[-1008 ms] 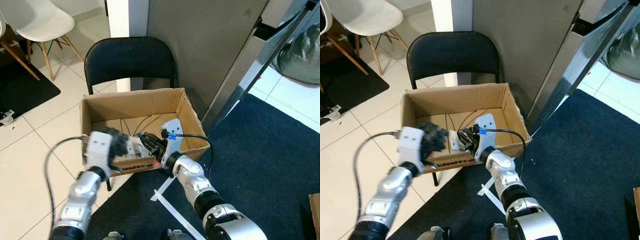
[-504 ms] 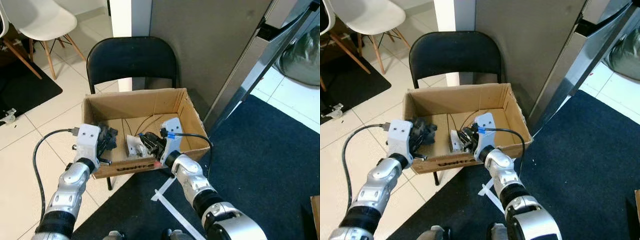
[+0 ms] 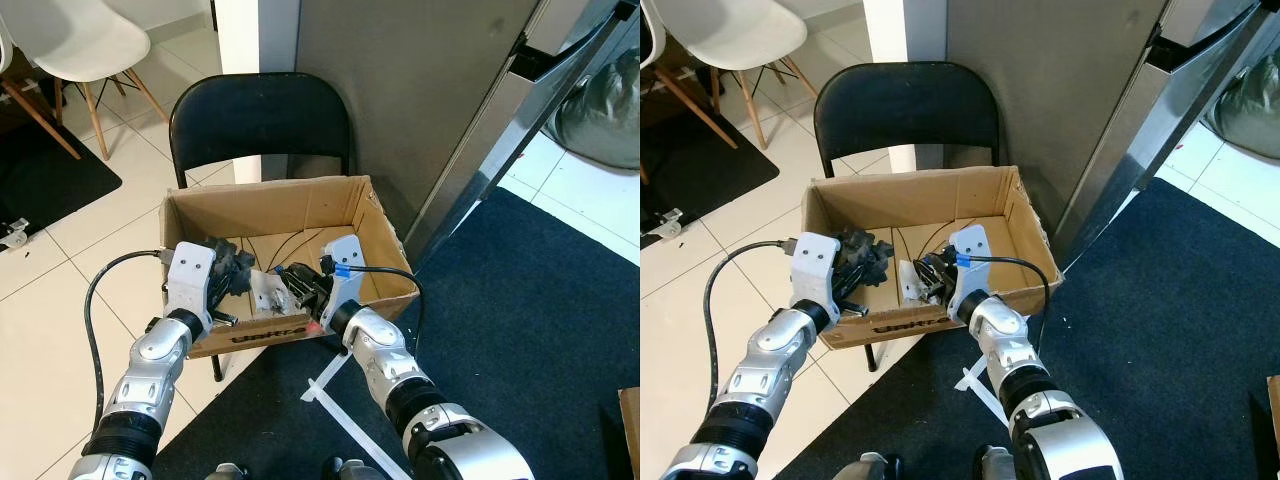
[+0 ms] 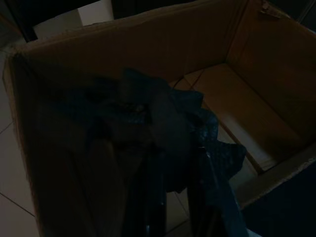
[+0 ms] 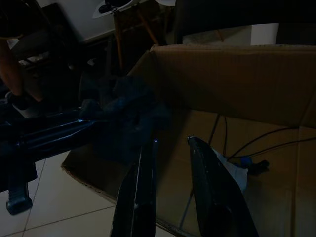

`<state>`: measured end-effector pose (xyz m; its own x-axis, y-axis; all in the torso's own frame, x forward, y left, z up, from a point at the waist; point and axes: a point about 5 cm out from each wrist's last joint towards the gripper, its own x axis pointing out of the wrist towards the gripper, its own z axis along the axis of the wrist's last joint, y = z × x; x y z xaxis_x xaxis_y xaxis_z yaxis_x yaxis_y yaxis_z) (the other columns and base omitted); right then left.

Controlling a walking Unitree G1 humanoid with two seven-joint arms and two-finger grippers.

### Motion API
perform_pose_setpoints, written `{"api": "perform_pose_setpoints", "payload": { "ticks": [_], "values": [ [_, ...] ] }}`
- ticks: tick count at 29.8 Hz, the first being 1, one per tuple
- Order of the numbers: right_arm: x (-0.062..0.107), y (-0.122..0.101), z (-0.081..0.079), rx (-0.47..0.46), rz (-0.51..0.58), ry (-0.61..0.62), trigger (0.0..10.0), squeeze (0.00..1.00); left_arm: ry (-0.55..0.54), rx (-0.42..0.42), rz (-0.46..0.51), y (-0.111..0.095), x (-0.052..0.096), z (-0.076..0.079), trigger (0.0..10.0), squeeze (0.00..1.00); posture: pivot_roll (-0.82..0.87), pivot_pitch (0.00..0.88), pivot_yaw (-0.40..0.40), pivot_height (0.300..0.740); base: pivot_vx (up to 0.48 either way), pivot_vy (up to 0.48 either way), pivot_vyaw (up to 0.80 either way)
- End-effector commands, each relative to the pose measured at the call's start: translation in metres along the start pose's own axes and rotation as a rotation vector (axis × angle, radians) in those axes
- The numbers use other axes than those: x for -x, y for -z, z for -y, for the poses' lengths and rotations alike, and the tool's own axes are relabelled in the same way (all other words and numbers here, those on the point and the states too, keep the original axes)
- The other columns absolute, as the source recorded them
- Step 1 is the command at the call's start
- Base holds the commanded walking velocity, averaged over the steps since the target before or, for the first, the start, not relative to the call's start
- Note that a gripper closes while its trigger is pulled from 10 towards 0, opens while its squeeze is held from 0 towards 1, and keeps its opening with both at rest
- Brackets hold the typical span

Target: Picking trash to rubbish bin

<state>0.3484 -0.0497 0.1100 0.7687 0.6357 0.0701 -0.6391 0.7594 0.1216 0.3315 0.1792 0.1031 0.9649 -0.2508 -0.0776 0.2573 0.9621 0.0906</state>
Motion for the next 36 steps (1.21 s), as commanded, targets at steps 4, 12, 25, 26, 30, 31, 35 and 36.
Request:
{"api": "perform_pose_setpoints", "payload": {
  "ticks": [4,12,25,26,30,31,35,36],
  "values": [
    [0.002,0.006,0.0,-0.011,-0.016,0.01,10.0,0.0,0.006,0.024,-0.01,0.006,0.002,0.001,10.0,1.0,0.01,0.243,-0.042,0.74,0.0,0.0,0.0],
    [0.003,0.006,0.001,-0.012,-0.011,0.025,10.0,0.0,-0.05,-0.031,0.002,0.001,-0.004,-0.003,10.0,0.0,0.02,0.19,-0.043,0.74,0.0,0.0,0.0],
    [0.038,-0.008,0.046,0.023,0.13,0.371,10.0,0.0,-0.158,-0.02,0.149,-0.024,0.0,-0.002,10.0,0.0,0.01,0.081,-0.013,0.74,0.0,0.0,0.0],
    [0.044,-0.006,0.05,0.024,0.135,0.399,10.0,0.0,-0.166,-0.023,0.15,-0.023,0.002,-0.001,10.0,0.0,0.01,0.081,-0.013,0.74,0.0,0.0,0.0],
    [0.075,0.002,0.059,0.077,0.14,0.467,10.0,0.0,-0.194,0.012,0.156,-0.017,0.007,0.006,10.0,0.0,0.01,0.069,0.002,0.74,0.0,0.0,0.0],
    [0.08,0.005,0.06,0.082,0.13,0.475,10.0,0.0,-0.191,0.012,0.149,-0.015,0.008,0.008,10.0,0.0,0.0,0.064,0.007,0.74,0.0,0.0,0.0],
    [0.091,0.014,0.059,0.085,0.101,0.499,10.0,0.0,-0.191,0.031,0.131,-0.007,0.009,0.014,10.0,0.0,-0.01,0.057,0.014,0.74,0.0,0.0,0.0],
    [0.091,0.014,0.059,0.085,0.101,0.499,10.0,0.0,-0.191,0.031,0.131,-0.007,0.009,0.014,10.0,0.0,-0.01,0.057,0.014,0.74,0.0,0.0,0.0]
  ]
}}
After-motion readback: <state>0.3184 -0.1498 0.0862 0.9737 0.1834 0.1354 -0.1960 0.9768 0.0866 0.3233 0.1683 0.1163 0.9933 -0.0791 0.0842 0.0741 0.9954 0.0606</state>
